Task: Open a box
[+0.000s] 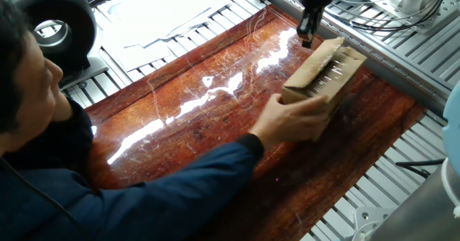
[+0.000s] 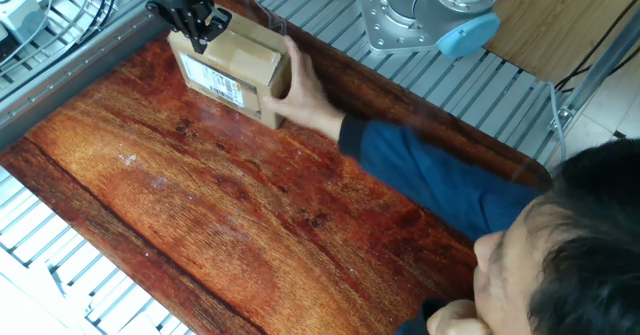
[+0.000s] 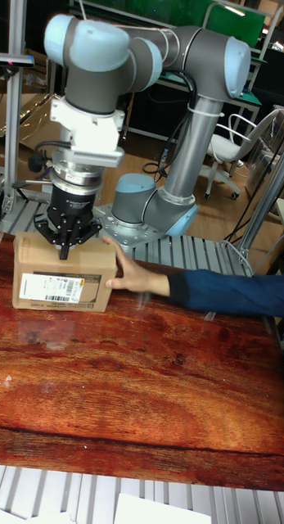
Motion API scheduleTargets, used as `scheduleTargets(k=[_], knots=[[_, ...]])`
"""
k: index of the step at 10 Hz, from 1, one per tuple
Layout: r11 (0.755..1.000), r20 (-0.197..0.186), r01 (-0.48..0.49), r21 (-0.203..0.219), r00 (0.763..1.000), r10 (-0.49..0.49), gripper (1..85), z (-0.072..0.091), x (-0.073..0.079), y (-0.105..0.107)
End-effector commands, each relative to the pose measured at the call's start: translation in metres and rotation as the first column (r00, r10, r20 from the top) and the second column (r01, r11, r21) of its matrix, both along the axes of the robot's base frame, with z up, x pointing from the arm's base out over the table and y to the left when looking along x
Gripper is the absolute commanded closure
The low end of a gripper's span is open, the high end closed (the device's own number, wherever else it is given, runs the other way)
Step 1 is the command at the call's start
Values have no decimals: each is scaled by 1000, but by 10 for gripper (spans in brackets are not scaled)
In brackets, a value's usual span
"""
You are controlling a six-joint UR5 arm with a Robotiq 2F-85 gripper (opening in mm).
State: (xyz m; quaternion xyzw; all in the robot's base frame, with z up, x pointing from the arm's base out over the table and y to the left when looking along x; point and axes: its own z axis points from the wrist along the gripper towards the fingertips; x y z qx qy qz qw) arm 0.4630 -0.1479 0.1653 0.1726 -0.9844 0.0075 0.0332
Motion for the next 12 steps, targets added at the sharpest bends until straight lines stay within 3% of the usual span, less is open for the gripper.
scheduleTargets(k=[1,5,8,11,12], knots=[[1000,7,-2,25,1000,2,847,-4,-10,-5],[1000,9,-6,4,1000,5,847,1,-18,-14],[1000,4,-13,-9,1000,13,847,3,-35,-26],[1000,19,-21,-5,1000,21,847,-7,-35,-29],[1000,14,-21,-8,1000,21,847,-4,-36,-29]])
